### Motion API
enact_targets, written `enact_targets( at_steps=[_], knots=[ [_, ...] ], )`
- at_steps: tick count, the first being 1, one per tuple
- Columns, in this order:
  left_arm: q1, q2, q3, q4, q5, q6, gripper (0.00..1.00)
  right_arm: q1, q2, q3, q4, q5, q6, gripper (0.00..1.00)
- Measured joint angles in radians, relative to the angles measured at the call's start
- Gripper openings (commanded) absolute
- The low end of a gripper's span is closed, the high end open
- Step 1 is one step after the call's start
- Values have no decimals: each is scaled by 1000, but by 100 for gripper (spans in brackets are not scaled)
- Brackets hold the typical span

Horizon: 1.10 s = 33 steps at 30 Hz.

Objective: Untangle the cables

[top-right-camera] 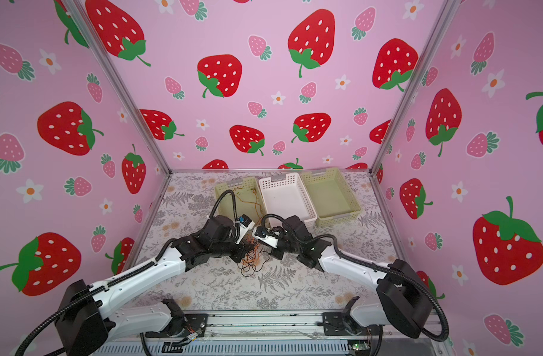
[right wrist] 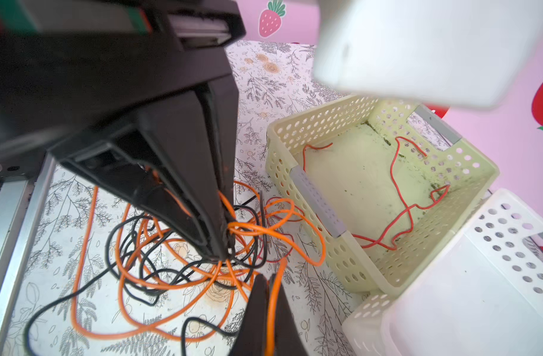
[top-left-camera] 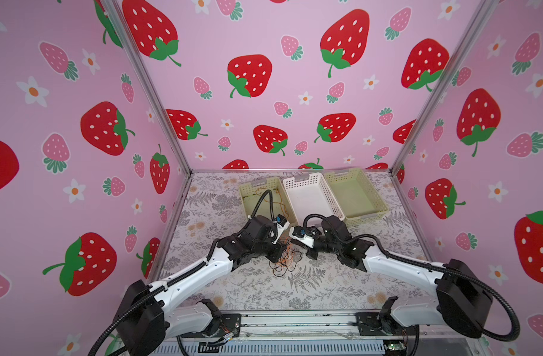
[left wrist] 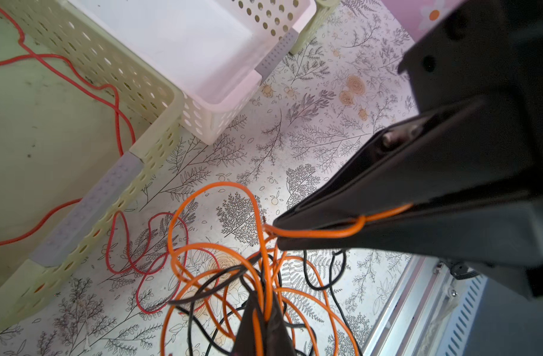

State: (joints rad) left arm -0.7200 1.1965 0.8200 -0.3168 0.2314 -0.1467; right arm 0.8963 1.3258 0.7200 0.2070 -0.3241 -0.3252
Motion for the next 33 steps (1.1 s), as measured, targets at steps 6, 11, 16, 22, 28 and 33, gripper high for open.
enact_targets(
  at_steps=[6, 11, 16, 22, 28, 33],
  knots=[
    [0, -50, -38, 1, -23, 20, 35, -26, -34, -11, -2, 53, 10, 0],
    [10, -103, -87, 5, -41, 23, 33, -42, -54, -16, -2, 65, 22, 0],
    [17, -109, -109, 13, -40, 24, 24, -48, -55, -16, -12, 55, 31, 0],
    [17, -86, -109, 28, -41, 31, 9, -56, -55, -16, -28, 66, 46, 0],
    [16, -119, -109, 47, -58, 18, 7, -129, -74, -20, -48, 101, 91, 0],
    [12, -167, -109, 114, -64, -1, 7, -173, -105, -22, -55, 92, 129, 0]
  ],
)
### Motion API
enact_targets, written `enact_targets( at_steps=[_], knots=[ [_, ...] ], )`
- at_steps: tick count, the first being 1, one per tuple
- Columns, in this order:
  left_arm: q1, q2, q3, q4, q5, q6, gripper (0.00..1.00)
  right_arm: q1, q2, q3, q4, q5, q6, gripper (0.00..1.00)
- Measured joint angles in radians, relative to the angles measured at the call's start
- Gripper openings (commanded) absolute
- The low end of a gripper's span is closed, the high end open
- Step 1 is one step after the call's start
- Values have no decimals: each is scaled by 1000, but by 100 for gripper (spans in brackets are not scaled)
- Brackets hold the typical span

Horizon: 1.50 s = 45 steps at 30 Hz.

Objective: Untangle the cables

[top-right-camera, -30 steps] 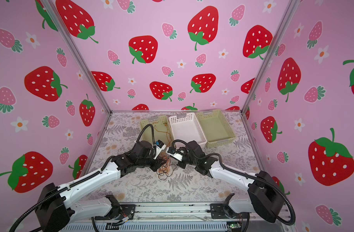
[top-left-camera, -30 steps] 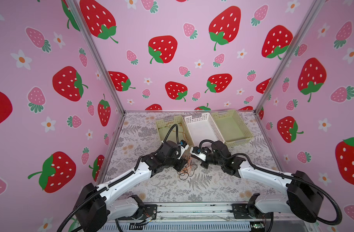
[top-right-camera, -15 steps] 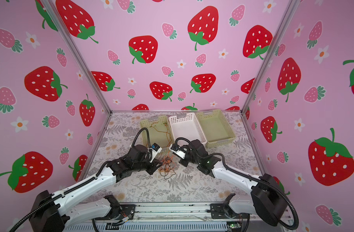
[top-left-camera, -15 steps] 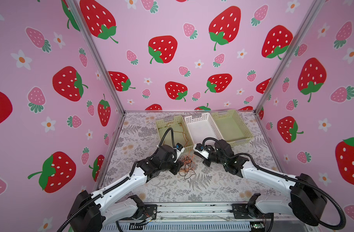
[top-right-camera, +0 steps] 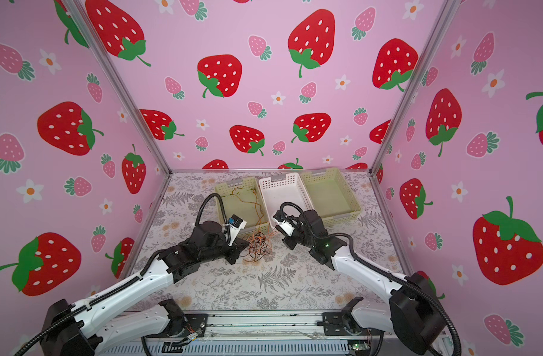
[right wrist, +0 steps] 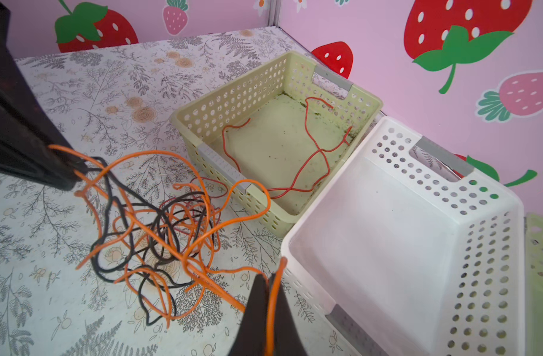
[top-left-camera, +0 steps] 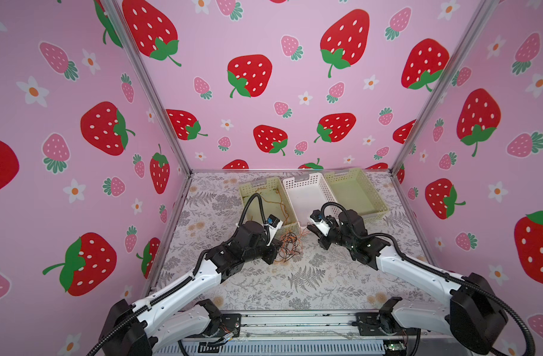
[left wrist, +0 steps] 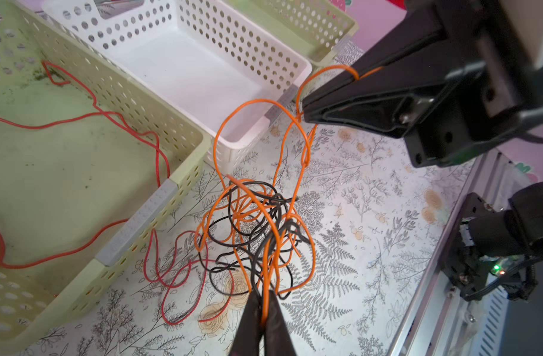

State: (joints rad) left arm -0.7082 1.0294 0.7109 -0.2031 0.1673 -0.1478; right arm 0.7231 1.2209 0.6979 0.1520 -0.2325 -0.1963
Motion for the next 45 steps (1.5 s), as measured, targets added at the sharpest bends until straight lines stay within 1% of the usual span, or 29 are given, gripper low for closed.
enact_targets(
  at_steps=[3, 4, 5, 7, 8, 10, 12, 14, 21, 26, 32, 36, 39, 42, 45],
  knots=[
    [-4, -2, 0, 21, 2, -10, 7, -28, -8, 0, -14, -5, 19, 0],
    [-5, -1, 0, 25, 2, -12, 11, -40, -13, 0, -22, -7, 24, 0],
    [-5, -1, 0, 24, 1, -14, 19, -51, -19, 0, -30, 8, 26, 0],
    [0, 1, 0, 0, -10, -26, 29, -97, -30, -1, -58, 58, 26, 0],
    [4, 11, 0, -5, -10, -23, 36, -120, -31, -2, -70, 81, 27, 0],
    [7, 51, 0, -9, -9, -26, 44, -146, -31, -3, -88, 117, 27, 0],
    [7, 105, 0, -21, -10, -31, 48, -149, -31, -8, -107, 135, 27, 0],
    [7, 145, 0, -42, -19, -41, 49, -148, -27, -16, -118, 153, 27, 0],
    [7, 175, 4, -109, -111, -43, 47, -169, 3, -39, -151, 227, 34, 0],
    [12, 295, 29, -154, -157, -39, 45, -183, 18, -39, -175, 264, 43, 2],
    [35, 483, 133, -210, -204, -45, 47, -183, 18, -37, -180, 274, 43, 4],
    [48, 552, 175, -220, -233, -51, 47, -183, 18, -37, -182, 272, 42, 6],
    [57, 584, 188, -220, -238, -55, 46, -183, 18, -35, -184, 269, 42, 9],
    [67, 620, 204, -219, -234, -58, 38, -183, 18, -32, -190, 267, 42, 16],
    [78, 647, 223, -203, -214, -55, 22, -183, 18, -29, -198, 268, 38, 25]
  ],
)
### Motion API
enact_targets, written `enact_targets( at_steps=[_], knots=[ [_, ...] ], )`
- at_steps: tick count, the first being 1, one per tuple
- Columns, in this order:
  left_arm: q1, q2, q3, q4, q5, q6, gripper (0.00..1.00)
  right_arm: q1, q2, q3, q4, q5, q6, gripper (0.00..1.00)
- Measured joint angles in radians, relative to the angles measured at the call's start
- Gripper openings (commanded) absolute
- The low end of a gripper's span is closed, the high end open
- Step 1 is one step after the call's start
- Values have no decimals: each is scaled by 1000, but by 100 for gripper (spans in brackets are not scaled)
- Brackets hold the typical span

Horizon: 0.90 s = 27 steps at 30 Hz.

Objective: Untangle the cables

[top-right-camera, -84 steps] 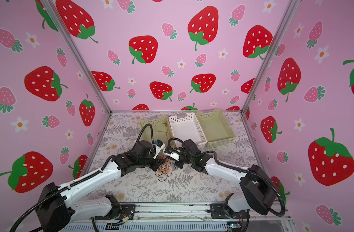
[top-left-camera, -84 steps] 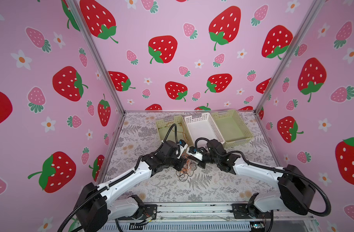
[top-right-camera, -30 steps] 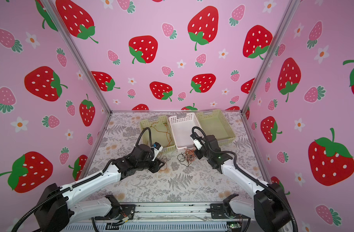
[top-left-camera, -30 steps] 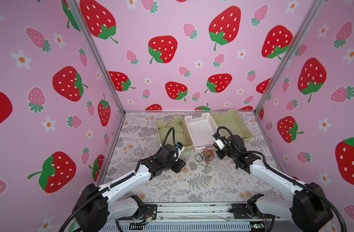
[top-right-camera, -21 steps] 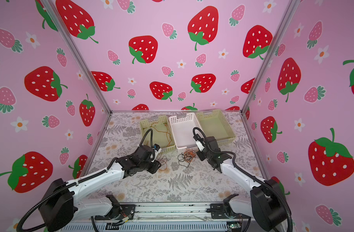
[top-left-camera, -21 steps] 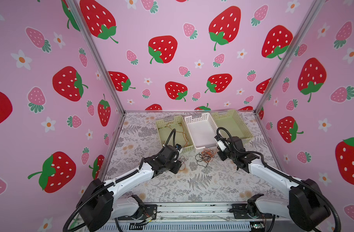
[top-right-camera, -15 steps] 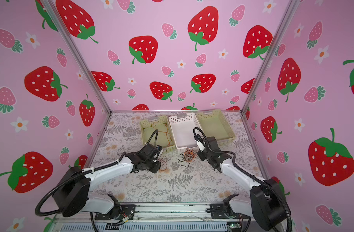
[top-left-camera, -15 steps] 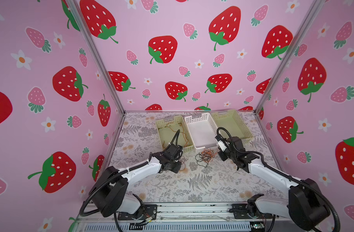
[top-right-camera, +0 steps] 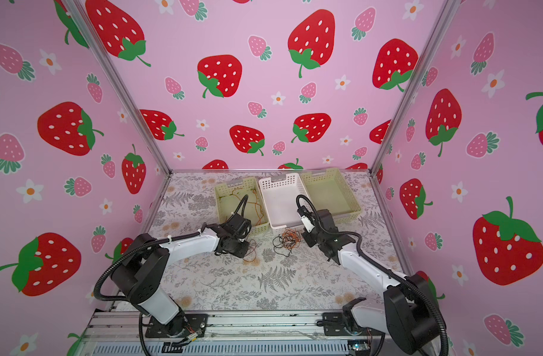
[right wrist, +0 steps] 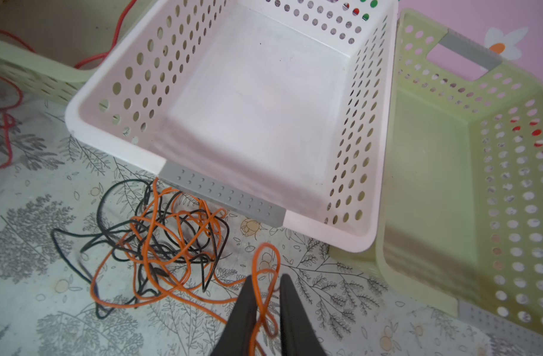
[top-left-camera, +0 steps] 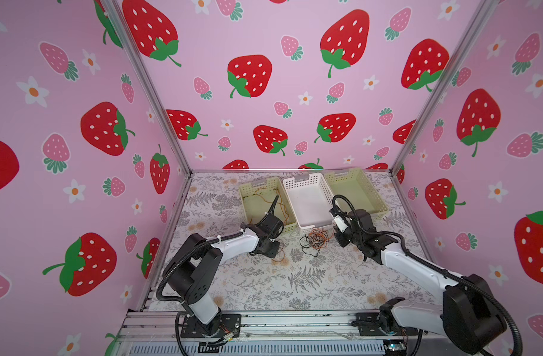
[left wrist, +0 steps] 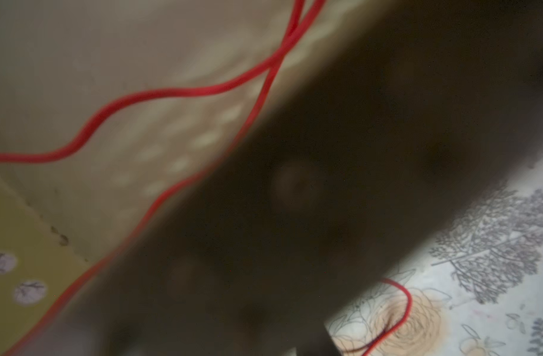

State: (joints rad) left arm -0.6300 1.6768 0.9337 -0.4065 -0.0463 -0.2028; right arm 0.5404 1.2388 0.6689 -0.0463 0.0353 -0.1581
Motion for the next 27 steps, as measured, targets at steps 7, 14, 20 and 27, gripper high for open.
enact_targets(
  at_steps=[7, 14, 20, 27],
  knots=[
    [8, -9, -3, -5, 58, 13, 0, 0, 0, 2, -11, 3, 1, 35],
    [-14, -138, -35, -68, 83, 8, 0, 0, -4, 7, -20, 19, 1, 40],
    [-57, -319, -4, -154, 83, -8, 0, -2, -19, 13, -28, 48, 5, 44],
    [-65, -418, 138, -232, 75, -33, 0, -6, -51, 16, -39, 59, 14, 48]
  ],
)
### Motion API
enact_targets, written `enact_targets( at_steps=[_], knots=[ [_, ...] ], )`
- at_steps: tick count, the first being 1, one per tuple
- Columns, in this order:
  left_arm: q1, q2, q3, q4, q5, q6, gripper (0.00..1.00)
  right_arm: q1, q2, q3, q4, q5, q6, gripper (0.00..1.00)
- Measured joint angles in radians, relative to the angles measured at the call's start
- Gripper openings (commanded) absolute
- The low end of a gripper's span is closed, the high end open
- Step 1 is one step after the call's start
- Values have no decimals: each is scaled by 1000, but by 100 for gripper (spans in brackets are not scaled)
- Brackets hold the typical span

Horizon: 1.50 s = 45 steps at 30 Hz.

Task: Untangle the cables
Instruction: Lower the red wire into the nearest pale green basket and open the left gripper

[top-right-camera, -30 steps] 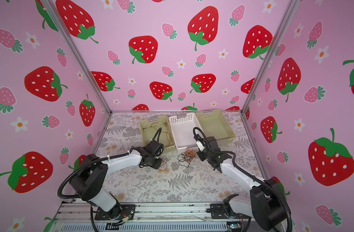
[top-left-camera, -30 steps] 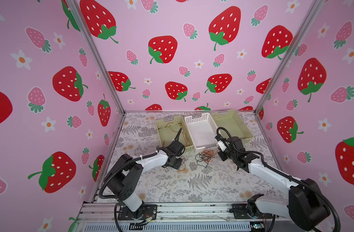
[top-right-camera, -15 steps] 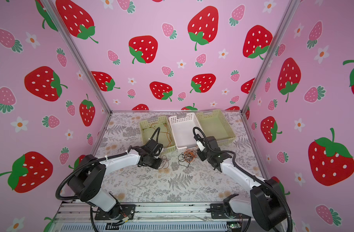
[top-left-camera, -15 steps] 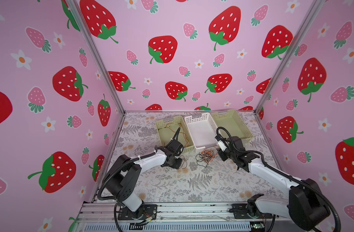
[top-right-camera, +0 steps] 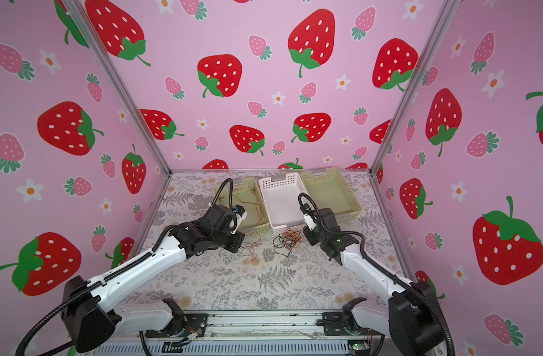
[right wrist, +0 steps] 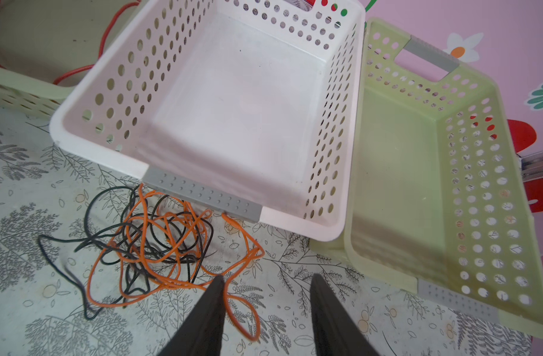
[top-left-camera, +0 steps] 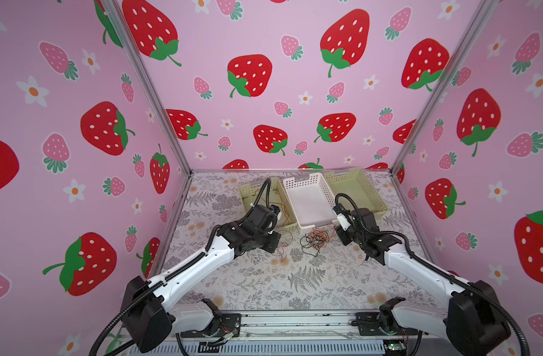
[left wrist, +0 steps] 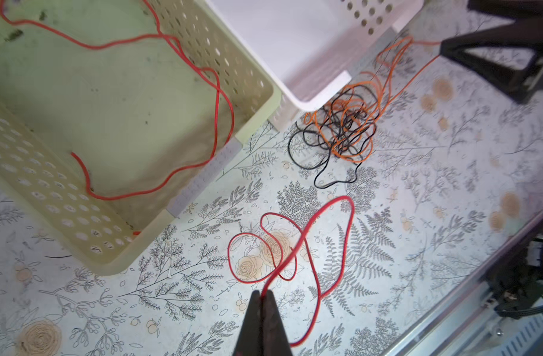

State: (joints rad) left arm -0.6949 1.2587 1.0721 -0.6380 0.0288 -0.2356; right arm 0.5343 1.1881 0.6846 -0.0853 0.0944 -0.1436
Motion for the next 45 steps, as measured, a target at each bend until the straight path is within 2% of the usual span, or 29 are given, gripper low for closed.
enact_targets(
  at_steps=[7, 9, 10, 13, 17, 21, 29, 38, 39, 40, 42, 45],
  knots=[
    [36, 53, 266, -48, -20, 31, 0, 0, -12, 1, -21, -9, 23, 51],
    [72, 92, 339, -53, -18, 50, 0, 0, -12, 1, -28, -13, 31, 51],
    [97, 115, 371, -53, -16, 58, 0, 0, -12, 1, -32, -16, 37, 55],
    [176, 185, 421, -50, -5, 77, 0, 0, -12, 1, -39, -18, 50, 58],
    [266, 290, 426, -34, 29, 92, 0, 0, -12, 1, -48, -31, 71, 61],
    [314, 380, 397, 12, 63, 97, 0, 0, -11, 1, -52, -45, 92, 62],
    [349, 474, 323, 76, 111, 92, 0, 0, 31, 16, -53, -71, 126, 62],
    [372, 509, 296, 120, 101, 77, 0, 0, 23, 18, -54, -120, 144, 65],
    [376, 513, 296, 126, 97, 74, 2, 0, 13, 18, -55, -127, 143, 66],
    [380, 518, 296, 131, 90, 72, 15, 1, 3, 18, -55, -135, 143, 67],
    [388, 538, 299, 135, 83, 68, 31, 8, -8, 18, -55, -150, 143, 67],
    [392, 566, 300, 144, 74, 54, 44, 25, -6, 19, -61, -156, 143, 67]
  ],
)
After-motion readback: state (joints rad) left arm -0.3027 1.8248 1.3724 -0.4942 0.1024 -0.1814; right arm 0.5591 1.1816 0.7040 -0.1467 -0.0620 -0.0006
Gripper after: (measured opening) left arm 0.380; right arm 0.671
